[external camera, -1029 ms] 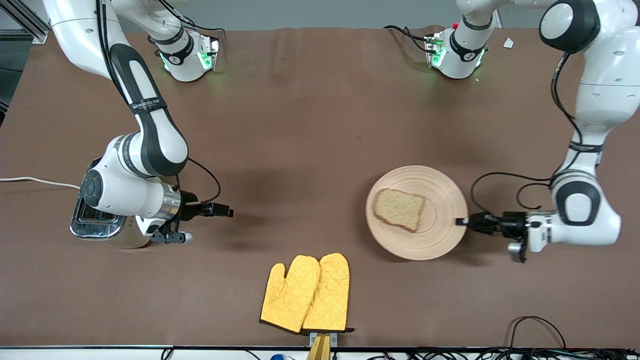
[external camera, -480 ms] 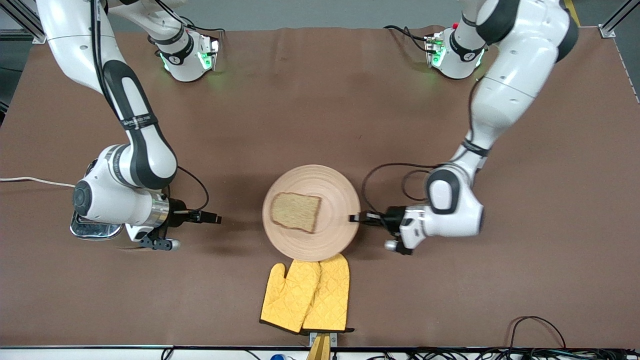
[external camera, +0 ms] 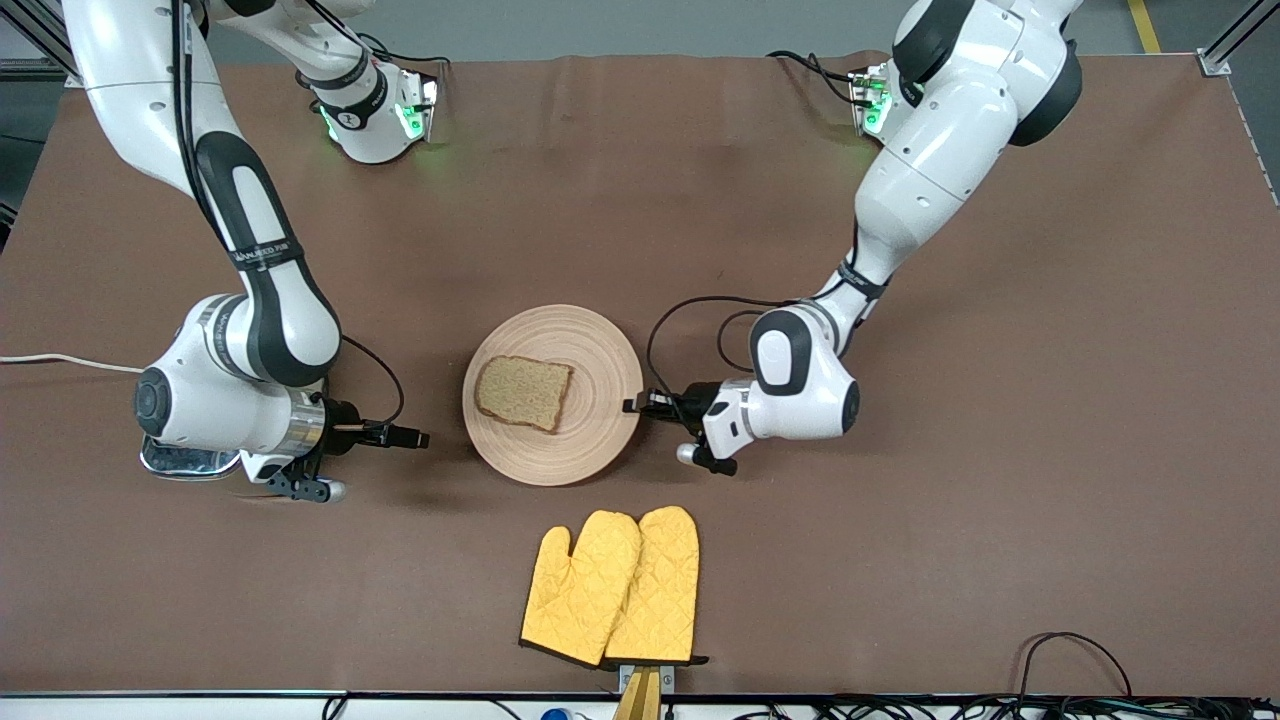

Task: Move plate and put bread in toaster
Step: 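Grasp the plate rim with the left gripper and slide it toward the toaster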

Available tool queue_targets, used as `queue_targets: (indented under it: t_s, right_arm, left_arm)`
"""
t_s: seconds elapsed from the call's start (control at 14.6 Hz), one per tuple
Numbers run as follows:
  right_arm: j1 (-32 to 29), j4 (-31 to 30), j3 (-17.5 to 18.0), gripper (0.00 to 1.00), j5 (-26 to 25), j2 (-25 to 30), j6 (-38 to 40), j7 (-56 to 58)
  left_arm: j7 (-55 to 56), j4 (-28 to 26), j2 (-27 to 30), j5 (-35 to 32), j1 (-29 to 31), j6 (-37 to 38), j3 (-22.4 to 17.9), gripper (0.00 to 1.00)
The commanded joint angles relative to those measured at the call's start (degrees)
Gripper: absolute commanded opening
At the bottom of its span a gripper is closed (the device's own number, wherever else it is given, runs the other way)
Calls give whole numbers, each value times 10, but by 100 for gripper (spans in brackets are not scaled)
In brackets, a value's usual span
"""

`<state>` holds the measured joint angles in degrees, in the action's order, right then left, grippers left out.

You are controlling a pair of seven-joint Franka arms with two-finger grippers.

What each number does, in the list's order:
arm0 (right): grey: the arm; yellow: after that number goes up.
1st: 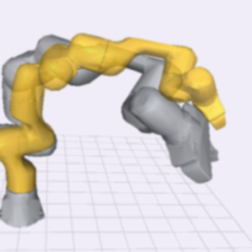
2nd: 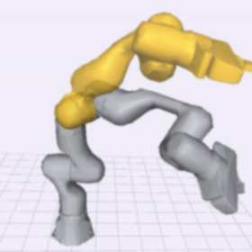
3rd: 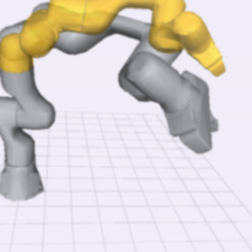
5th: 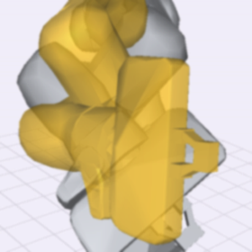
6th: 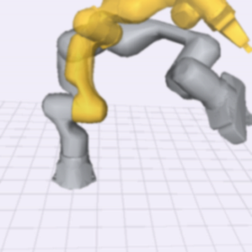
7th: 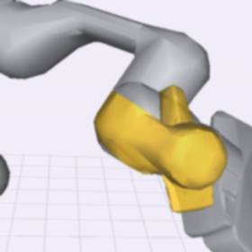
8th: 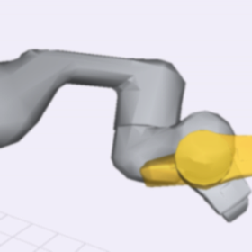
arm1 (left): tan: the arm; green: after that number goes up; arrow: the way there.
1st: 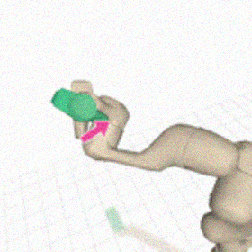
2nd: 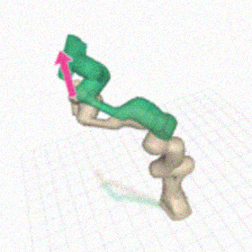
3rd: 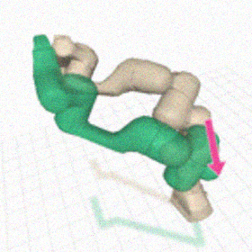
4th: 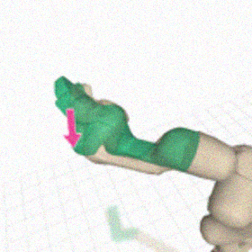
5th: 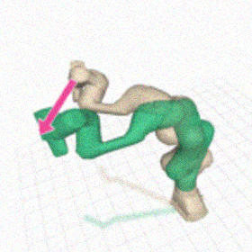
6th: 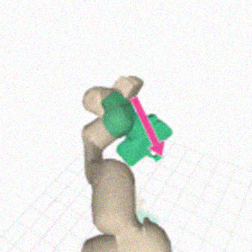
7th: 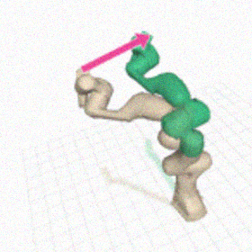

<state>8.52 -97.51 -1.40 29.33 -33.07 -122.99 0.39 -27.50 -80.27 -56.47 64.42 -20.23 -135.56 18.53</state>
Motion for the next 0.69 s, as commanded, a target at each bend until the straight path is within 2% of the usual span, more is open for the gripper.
queue_targets:
  t_s: [0.0, 0.14, 0.21, 0.34, 0.48, 0.62]
  right_arm:
    - [25, -45, 3, 100, -9, 4, -39, -14]
    - [60, -86, 2, 98, -9, 6, -91, -78]
    - [75, -87, -4, 97, -10, 7, -93, -93]
    - [87, -86, -22, 97, -17, 12, -88, -100]
    - [88, -87, -24, 97, -36, 33, -70, -102]
    - [90, -101, -24, 97, -74, 62, -48, -127]
  left_arm:
    - [-17, 19, -12, 31, -16, -8, 0, 11]
    - [-10, 17, -7, 28, -8, -6, 0, 64]
    - [-10, 16, -3, 26, 0, -6, 0, 100]
    - [-9, 9, 11, 22, 30, 9, -2, 100]
    - [-2, 4, 26, 2, 62, 66, -9, 100]
    - [29, 6, 39, -78, 111, 108, -9, 100]
